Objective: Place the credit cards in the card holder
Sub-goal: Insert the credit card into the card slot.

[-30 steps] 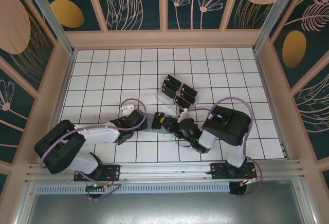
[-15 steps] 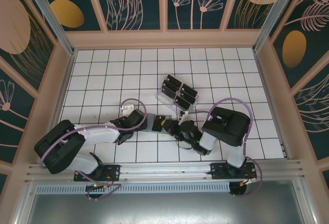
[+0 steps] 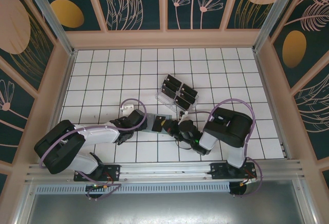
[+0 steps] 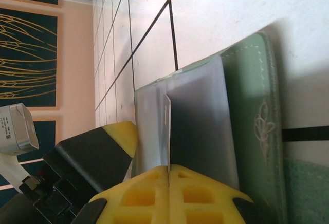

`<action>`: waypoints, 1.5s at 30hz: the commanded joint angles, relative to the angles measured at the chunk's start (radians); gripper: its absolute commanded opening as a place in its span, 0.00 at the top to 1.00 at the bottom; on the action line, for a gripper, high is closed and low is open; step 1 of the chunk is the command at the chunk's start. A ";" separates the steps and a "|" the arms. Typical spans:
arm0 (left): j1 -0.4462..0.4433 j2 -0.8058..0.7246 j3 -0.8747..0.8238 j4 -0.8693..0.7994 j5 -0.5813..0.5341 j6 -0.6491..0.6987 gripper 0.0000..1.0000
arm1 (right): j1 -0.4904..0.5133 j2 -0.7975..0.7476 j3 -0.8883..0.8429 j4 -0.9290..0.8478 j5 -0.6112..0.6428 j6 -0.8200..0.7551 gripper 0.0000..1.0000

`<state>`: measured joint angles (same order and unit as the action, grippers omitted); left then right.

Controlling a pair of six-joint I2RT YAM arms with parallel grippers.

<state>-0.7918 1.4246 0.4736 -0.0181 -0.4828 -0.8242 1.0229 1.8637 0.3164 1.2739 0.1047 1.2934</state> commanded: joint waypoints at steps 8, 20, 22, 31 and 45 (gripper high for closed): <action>0.004 -0.001 -0.033 -0.059 0.004 0.005 0.01 | 0.001 0.031 0.024 -0.029 0.009 0.001 1.00; 0.005 -0.003 -0.034 -0.060 0.004 0.003 0.01 | -0.001 0.054 0.047 -0.031 -0.019 0.012 1.00; 0.003 -0.004 -0.035 -0.060 0.003 0.003 0.02 | 0.000 0.048 0.038 -0.028 -0.016 0.017 1.00; 0.004 -0.003 -0.035 -0.060 0.003 0.003 0.02 | 0.001 0.036 0.011 -0.030 -0.026 0.050 1.00; 0.003 -0.005 -0.035 -0.060 0.006 0.001 0.01 | -0.011 0.072 0.070 -0.088 -0.086 0.047 1.00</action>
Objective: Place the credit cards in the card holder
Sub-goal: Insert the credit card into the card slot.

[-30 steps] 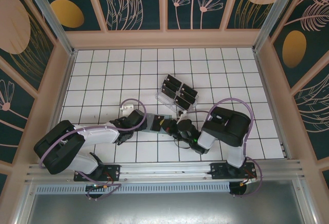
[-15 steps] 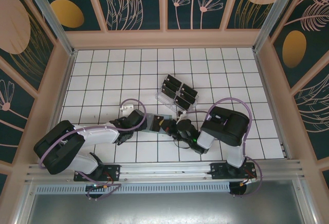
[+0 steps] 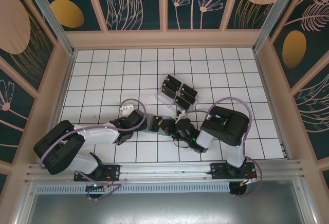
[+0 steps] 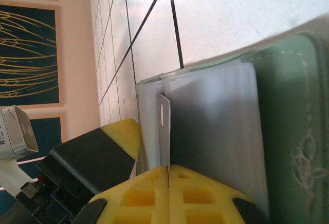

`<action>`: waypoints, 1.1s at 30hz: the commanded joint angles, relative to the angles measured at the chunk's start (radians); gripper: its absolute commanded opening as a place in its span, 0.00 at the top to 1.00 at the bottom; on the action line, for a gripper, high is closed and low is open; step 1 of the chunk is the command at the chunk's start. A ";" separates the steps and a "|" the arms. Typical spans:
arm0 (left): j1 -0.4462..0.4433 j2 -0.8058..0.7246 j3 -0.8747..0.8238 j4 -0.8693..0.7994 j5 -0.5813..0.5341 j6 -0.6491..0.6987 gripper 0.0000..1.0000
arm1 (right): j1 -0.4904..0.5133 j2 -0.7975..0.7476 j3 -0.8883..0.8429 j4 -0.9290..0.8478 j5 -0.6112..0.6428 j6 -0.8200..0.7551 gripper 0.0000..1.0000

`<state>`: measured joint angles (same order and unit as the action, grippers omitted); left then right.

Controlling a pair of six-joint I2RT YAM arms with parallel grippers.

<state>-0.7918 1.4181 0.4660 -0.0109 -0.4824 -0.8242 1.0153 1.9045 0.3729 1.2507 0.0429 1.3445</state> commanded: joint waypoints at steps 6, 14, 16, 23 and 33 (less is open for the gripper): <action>0.004 0.001 -0.031 -0.064 0.008 0.000 0.02 | -0.018 0.044 0.054 -0.119 -0.073 -0.026 1.00; 0.003 -0.010 -0.025 -0.065 0.008 -0.002 0.01 | -0.052 0.012 0.099 -0.245 -0.147 -0.083 0.97; 0.004 -0.025 -0.018 -0.073 0.001 -0.003 0.01 | -0.064 -0.025 0.117 -0.329 -0.162 -0.124 0.86; 0.003 -0.085 0.010 -0.103 -0.015 -0.012 0.01 | -0.085 -0.121 0.208 -0.602 -0.178 -0.259 0.70; 0.003 -0.108 0.009 -0.138 -0.036 -0.047 0.02 | -0.089 -0.145 0.300 -0.795 -0.170 -0.357 0.70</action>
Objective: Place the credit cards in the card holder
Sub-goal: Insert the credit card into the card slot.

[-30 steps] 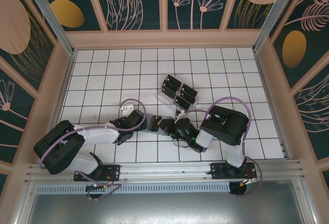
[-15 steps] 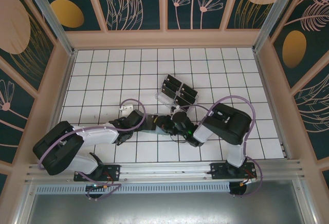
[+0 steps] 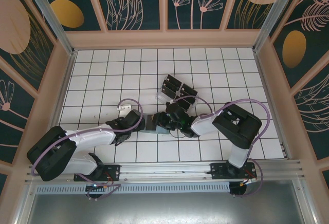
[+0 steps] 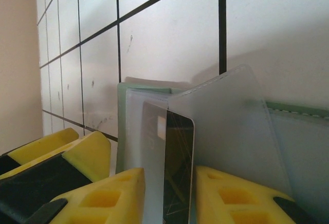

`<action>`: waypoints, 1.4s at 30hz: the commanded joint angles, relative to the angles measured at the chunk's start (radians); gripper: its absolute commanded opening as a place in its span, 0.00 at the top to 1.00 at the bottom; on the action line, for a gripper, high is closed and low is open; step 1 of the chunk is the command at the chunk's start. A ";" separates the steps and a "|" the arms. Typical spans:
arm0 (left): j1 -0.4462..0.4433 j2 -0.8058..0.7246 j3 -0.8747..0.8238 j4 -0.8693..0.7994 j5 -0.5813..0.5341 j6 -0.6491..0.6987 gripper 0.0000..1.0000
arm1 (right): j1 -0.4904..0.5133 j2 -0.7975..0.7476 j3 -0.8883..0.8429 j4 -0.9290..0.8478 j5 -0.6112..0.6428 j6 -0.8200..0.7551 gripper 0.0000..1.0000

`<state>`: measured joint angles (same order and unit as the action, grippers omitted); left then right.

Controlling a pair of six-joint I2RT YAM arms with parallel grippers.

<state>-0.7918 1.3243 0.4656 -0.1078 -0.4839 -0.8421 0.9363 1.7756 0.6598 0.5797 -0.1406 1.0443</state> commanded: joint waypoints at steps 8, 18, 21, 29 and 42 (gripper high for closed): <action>0.004 -0.017 -0.014 -0.030 -0.028 -0.049 0.02 | -0.014 -0.028 0.018 -0.157 0.016 -0.066 0.66; 0.004 -0.015 -0.039 -0.014 -0.027 -0.058 0.01 | -0.014 -0.017 0.019 -0.154 0.013 -0.060 0.71; 0.003 -0.011 -0.048 0.000 -0.019 -0.059 0.01 | -0.013 -0.004 0.026 -0.147 0.003 -0.058 0.78; 0.003 -0.008 -0.071 0.029 -0.001 -0.063 0.02 | -0.011 0.018 0.053 -0.146 -0.015 -0.057 0.89; 0.003 0.000 -0.094 0.069 0.033 -0.069 0.01 | 0.013 0.073 0.117 -0.149 -0.049 -0.048 0.93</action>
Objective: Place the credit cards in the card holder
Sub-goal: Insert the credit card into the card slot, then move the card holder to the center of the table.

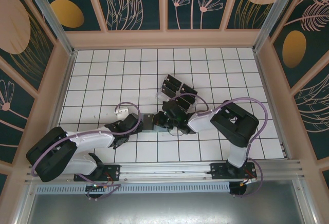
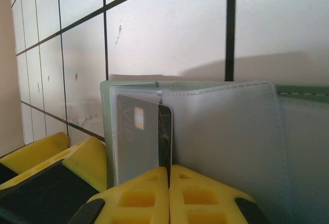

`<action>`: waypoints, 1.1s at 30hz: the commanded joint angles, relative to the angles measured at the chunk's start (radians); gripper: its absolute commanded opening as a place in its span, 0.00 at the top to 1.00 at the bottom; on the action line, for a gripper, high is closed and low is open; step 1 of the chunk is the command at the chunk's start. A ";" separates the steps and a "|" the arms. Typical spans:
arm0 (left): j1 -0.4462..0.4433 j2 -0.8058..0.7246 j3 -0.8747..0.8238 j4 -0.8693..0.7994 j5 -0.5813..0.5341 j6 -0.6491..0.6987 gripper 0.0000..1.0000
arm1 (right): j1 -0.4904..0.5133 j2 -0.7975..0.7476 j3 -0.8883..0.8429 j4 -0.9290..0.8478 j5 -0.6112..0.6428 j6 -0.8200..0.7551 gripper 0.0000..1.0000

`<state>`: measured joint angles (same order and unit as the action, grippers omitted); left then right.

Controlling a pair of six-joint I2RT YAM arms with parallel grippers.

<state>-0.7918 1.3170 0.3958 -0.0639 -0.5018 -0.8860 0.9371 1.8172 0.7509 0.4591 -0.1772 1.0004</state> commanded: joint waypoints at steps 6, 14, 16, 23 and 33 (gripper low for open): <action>0.003 -0.017 -0.013 0.014 0.054 -0.026 0.02 | 0.012 0.028 0.044 -0.046 -0.024 -0.024 0.87; 0.004 -0.090 0.042 -0.047 0.027 -0.020 0.02 | -0.021 -0.098 -0.003 -0.111 0.003 -0.076 0.65; 0.004 -0.099 0.057 -0.059 0.017 -0.015 0.01 | -0.027 -0.115 -0.014 -0.119 0.005 -0.086 0.65; 0.004 -0.090 0.097 -0.078 0.001 -0.005 0.01 | -0.029 -0.090 -0.032 -0.074 -0.035 -0.094 0.66; 0.003 -0.067 0.119 -0.080 0.005 0.018 0.02 | -0.069 -0.100 -0.079 -0.188 0.014 -0.161 0.67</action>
<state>-0.7918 1.2438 0.4877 -0.1173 -0.4793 -0.8909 0.8932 1.7264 0.7029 0.3679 -0.2047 0.8951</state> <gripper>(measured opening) 0.985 0.328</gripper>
